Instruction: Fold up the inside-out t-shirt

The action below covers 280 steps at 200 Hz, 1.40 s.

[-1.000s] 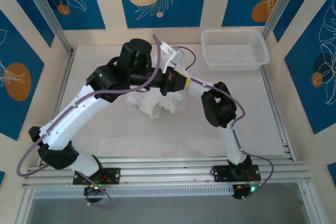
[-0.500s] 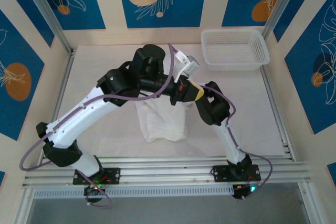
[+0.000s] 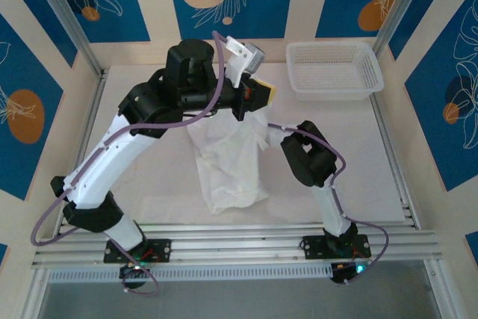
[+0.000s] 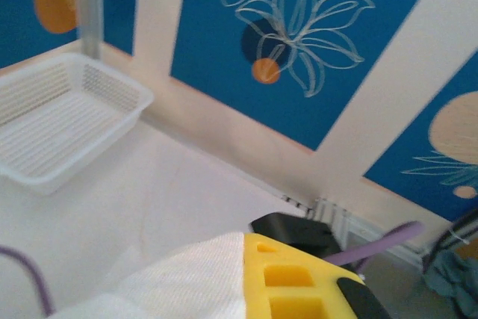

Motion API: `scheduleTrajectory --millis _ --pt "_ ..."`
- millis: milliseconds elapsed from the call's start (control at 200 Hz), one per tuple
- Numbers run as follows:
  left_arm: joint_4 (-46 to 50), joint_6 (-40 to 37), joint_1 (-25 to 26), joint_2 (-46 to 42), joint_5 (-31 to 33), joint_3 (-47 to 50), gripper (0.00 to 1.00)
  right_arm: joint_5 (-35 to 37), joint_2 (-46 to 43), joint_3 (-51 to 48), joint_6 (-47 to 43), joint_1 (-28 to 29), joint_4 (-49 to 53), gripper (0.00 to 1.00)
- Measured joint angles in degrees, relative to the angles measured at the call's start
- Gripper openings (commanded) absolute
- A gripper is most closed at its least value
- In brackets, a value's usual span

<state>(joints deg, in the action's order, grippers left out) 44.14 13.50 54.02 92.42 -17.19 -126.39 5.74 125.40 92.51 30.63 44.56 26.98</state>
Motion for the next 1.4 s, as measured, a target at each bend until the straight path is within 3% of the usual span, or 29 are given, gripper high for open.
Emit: scheduleTrajectory --millis 30,100,220,280,365,420,615,905,1060,1270,1325,1400 --pt "0.04 -0.2 0.02 0.5 -1.42 -1.16 0.0 0.98 0.63 1.33 0.24 0.48 1.11 0.71" --pt "0.22 -0.63 0.11 1.51 -3.78 -3.58 0.0 3.21 2.34 4.46 1.25 1.29 3.26 0.74" --pt "1.88 -2.1 0.09 2.6 -6.36 -8.41 0.0 5.66 4.09 7.61 2.14 2.05 5.97 0.68" --pt "2.86 -2.89 0.09 2.49 -6.54 -9.64 0.0 7.65 4.52 8.33 2.19 2.32 6.82 0.51" --pt "4.42 -3.78 0.09 1.9 -5.4 -10.01 0.0 11.19 4.79 8.35 2.32 2.58 7.89 0.1" --pt "4.98 -4.24 0.11 1.33 -3.43 -9.38 0.0 12.07 4.63 7.82 2.4 2.36 7.65 0.0" --pt "5.33 -2.78 -3.13 -2.62 5.92 -1.03 0.0 8.28 -2.36 -3.54 2.97 -0.28 0.98 0.0" --pt "0.85 5.84 -28.59 -6.71 15.28 28.37 0.0 -4.94 -25.05 -27.58 3.17 -4.79 -4.76 0.0" --pt "-4.66 9.94 -39.63 -4.37 13.31 44.26 0.0 -13.64 -40.3 -33.42 3.19 -4.61 -9.33 0.0" --pt "-12.61 14.29 -41.97 1.01 7.98 58.27 0.0 -18.73 -55.01 -33.75 4.79 -8.68 -12.7 0.0" --pt "-15.61 15.34 -41.72 1.77 5.57 61.0 0.16 -19.63 -57.18 -33.7 5.84 -10.25 -13.94 0.0" --pt "-18.51 16.55 -41.77 1.9 3.78 63.82 0.5 -20.81 -58.69 -33.59 7.56 -11.93 -16.13 0.0"
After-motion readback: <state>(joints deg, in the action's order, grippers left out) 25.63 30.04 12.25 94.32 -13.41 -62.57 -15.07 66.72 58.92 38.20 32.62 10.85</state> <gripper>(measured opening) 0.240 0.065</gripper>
